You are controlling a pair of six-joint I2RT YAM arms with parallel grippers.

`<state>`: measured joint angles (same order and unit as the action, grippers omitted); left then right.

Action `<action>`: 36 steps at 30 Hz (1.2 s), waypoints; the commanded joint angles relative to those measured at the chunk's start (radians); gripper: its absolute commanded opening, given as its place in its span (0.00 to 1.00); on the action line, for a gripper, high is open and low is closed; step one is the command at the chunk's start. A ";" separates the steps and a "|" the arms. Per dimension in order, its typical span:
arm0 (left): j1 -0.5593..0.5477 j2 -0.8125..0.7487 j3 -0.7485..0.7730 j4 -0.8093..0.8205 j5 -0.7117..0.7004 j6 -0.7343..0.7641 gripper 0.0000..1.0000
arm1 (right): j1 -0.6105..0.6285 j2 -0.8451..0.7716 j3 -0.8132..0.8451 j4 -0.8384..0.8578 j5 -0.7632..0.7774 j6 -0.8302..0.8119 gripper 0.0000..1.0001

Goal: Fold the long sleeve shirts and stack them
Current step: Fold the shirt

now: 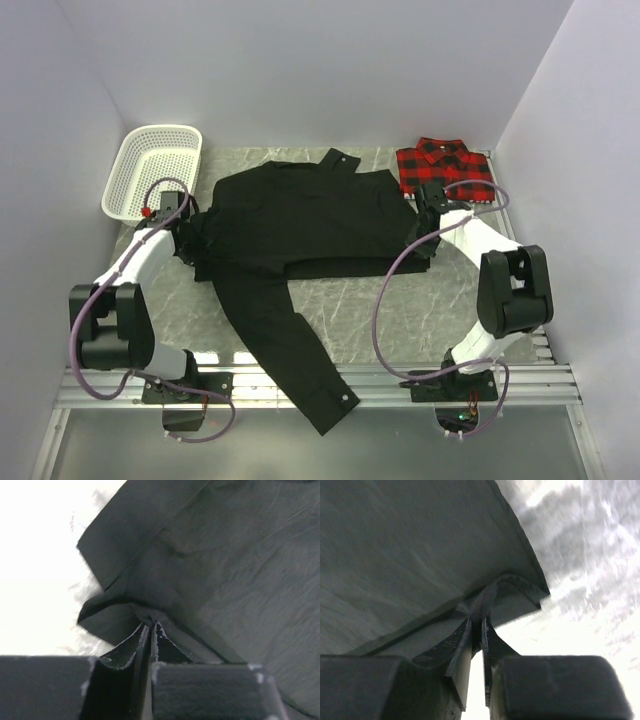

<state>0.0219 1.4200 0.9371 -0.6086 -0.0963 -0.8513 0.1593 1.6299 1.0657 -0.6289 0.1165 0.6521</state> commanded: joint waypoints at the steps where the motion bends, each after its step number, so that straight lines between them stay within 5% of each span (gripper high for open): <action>1: 0.001 0.028 0.055 0.084 -0.022 0.032 0.10 | -0.003 0.030 0.076 0.026 0.040 -0.009 0.22; 5: 0.001 0.082 0.083 0.112 -0.011 0.040 0.20 | -0.001 0.054 0.115 0.038 0.044 0.006 0.44; 11: 0.001 0.128 0.127 0.150 0.006 0.034 0.35 | -0.003 0.036 0.169 0.058 0.089 -0.005 0.59; 15: 0.001 0.132 0.147 0.164 0.001 0.047 0.48 | -0.001 -0.040 0.133 0.110 0.089 -0.046 0.61; 21: 0.019 0.108 0.147 0.175 -0.014 0.080 0.67 | 0.005 -0.169 -0.028 0.302 -0.112 -0.097 0.61; 26: 0.018 0.082 0.106 0.193 0.001 0.084 0.67 | 0.003 -0.119 -0.082 0.376 -0.248 -0.088 0.60; 36: 0.033 0.111 -0.035 0.234 0.044 0.018 0.63 | -0.044 0.018 -0.130 0.477 -0.268 -0.025 0.56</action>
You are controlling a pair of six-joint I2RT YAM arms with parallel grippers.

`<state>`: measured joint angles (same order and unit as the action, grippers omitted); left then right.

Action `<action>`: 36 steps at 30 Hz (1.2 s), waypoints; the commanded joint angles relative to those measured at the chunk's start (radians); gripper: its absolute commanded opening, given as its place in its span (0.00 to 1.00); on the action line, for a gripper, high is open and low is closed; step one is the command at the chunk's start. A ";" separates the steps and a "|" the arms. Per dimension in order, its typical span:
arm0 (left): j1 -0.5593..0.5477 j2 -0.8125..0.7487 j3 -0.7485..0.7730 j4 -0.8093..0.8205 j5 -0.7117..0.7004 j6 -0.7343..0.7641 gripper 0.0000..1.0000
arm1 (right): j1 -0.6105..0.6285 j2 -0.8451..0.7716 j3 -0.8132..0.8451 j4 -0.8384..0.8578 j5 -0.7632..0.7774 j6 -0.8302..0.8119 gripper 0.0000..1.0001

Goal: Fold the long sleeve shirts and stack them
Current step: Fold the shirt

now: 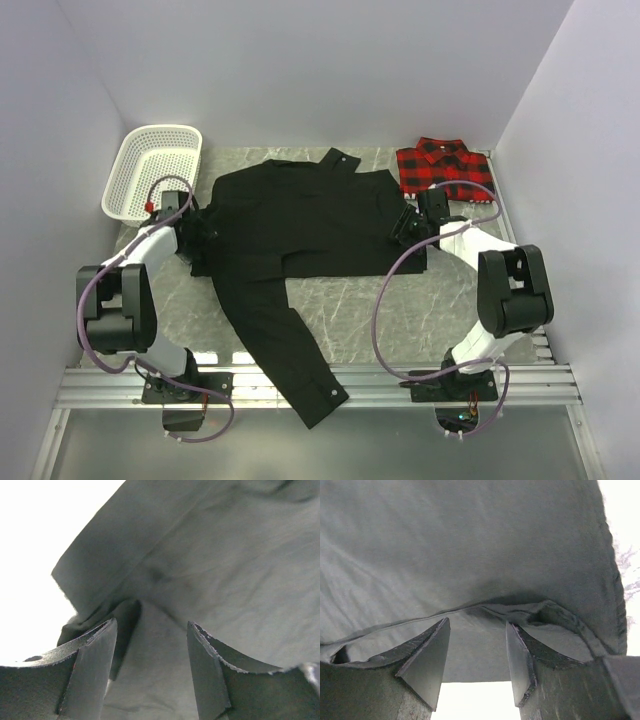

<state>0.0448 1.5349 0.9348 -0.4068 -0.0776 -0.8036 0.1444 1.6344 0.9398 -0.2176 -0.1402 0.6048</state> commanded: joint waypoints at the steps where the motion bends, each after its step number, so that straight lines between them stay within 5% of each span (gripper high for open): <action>1: 0.013 -0.005 -0.043 0.031 0.027 -0.034 0.63 | -0.035 0.015 -0.015 0.072 -0.010 0.026 0.55; 20: 0.116 -0.209 -0.271 -0.013 -0.002 -0.052 0.62 | -0.088 -0.007 -0.052 0.021 0.067 0.006 0.55; 26: 0.116 -0.239 -0.254 -0.012 0.027 -0.022 0.63 | -0.074 -0.103 -0.079 0.055 -0.079 -0.028 0.55; 36: 0.115 -0.252 -0.275 -0.006 0.035 -0.023 0.55 | 0.239 -0.052 -0.046 0.308 -0.383 0.062 0.54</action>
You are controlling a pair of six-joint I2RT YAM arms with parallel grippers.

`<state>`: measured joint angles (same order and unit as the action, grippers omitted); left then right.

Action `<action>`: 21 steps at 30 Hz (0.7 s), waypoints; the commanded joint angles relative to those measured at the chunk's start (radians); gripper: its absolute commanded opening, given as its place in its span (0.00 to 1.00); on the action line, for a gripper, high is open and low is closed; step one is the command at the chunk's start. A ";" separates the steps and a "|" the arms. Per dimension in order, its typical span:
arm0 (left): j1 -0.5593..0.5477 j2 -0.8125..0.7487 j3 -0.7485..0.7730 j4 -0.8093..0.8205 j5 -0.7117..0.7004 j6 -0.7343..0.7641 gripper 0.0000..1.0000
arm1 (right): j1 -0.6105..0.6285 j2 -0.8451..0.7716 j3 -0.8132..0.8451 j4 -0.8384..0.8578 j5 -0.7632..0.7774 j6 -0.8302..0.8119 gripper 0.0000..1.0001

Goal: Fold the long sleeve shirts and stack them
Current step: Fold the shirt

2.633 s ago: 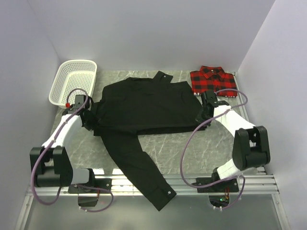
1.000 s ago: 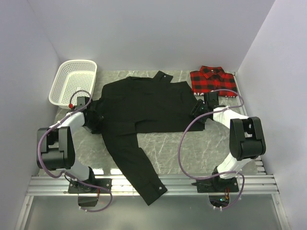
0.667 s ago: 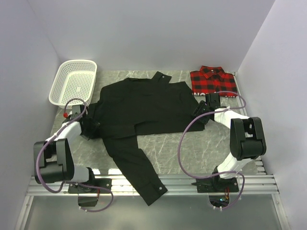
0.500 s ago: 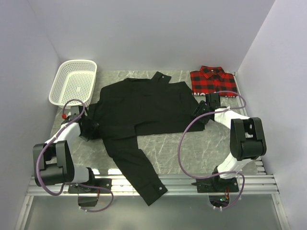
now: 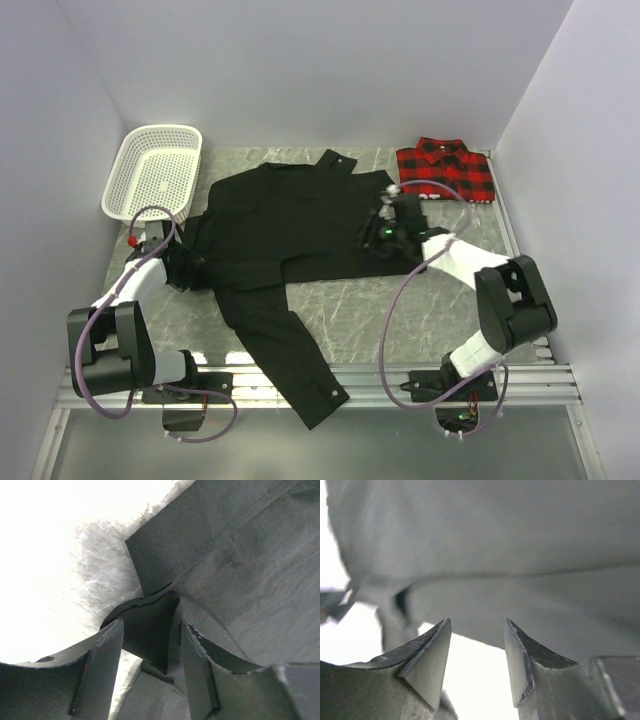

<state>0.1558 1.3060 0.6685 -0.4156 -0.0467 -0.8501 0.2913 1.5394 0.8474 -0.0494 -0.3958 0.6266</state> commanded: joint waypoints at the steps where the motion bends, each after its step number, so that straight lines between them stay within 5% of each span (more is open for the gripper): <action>1: 0.005 -0.022 -0.012 0.004 0.002 0.023 0.53 | 0.115 0.068 0.061 0.163 -0.152 0.056 0.53; 8: 0.004 0.010 -0.024 0.009 0.019 0.016 0.43 | 0.235 0.272 0.200 0.200 -0.254 0.108 0.46; 21: 0.042 0.050 -0.024 -0.015 0.013 0.020 0.30 | 0.161 0.449 0.188 -0.079 -0.353 -0.004 0.39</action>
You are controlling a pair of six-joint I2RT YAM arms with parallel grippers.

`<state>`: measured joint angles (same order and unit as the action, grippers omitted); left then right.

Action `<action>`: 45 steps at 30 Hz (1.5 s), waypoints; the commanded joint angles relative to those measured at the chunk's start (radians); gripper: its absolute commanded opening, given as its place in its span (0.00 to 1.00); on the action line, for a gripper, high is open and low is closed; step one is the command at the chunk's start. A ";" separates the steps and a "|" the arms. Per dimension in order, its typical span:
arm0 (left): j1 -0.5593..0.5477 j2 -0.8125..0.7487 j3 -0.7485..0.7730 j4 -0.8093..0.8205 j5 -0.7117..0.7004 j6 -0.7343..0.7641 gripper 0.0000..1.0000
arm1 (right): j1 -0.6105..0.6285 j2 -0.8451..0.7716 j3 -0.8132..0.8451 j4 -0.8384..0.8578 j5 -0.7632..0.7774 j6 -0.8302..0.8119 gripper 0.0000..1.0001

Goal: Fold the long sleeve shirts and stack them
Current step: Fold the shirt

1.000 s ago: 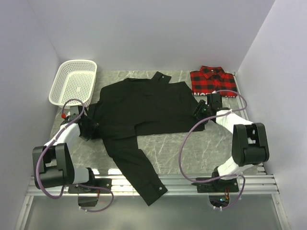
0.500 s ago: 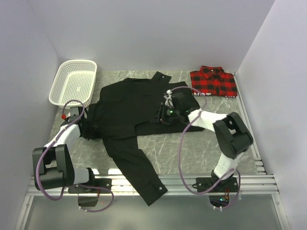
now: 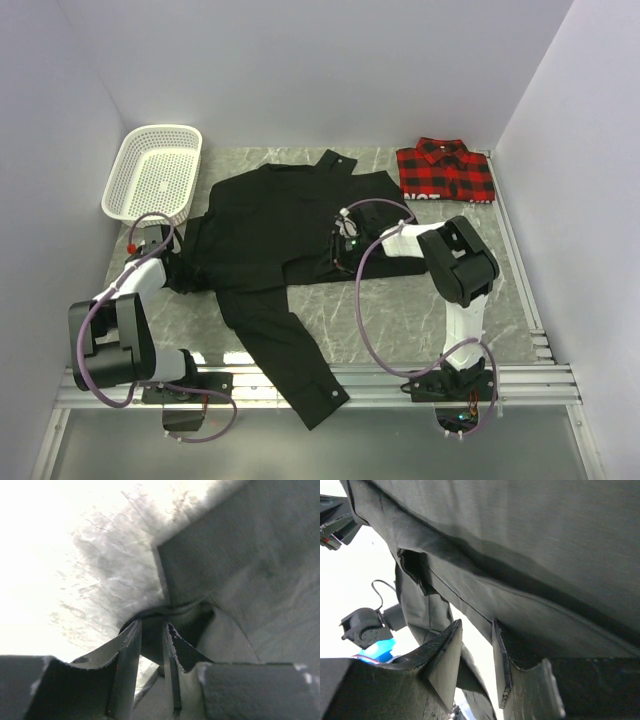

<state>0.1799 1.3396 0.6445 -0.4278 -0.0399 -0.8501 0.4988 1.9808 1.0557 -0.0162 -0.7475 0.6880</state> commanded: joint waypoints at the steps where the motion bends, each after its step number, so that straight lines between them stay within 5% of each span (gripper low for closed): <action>1: 0.023 0.021 -0.002 -0.003 0.014 0.019 0.29 | -0.081 0.006 -0.037 -0.113 -0.009 -0.067 0.39; 7: 0.038 0.046 -0.009 0.003 0.031 0.016 0.25 | -0.216 -0.029 -0.138 -0.129 -0.015 -0.131 0.37; 14: 0.040 -0.049 0.026 -0.040 0.014 0.031 0.35 | -0.175 -0.204 -0.095 -0.263 0.095 -0.297 0.41; 25: 0.039 -0.237 0.070 -0.032 -0.087 0.120 0.74 | 0.161 -0.451 -0.074 -0.415 0.419 -0.539 0.54; 32: 0.039 -0.273 0.090 -0.012 -0.093 0.198 0.99 | 0.480 -0.487 -0.020 -0.485 0.589 -0.662 0.66; 37: 0.036 -0.293 0.099 -0.009 -0.130 0.209 0.99 | 0.630 -0.422 0.021 -0.507 0.623 -0.705 0.67; 45: 0.035 -0.330 0.070 0.003 -0.098 0.201 0.97 | 0.675 -0.269 0.085 -0.493 0.596 -0.694 0.66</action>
<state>0.2153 1.0348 0.7029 -0.4572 -0.1402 -0.6655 1.1667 1.6791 1.0885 -0.5022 -0.1654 0.0082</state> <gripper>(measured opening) 0.973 0.665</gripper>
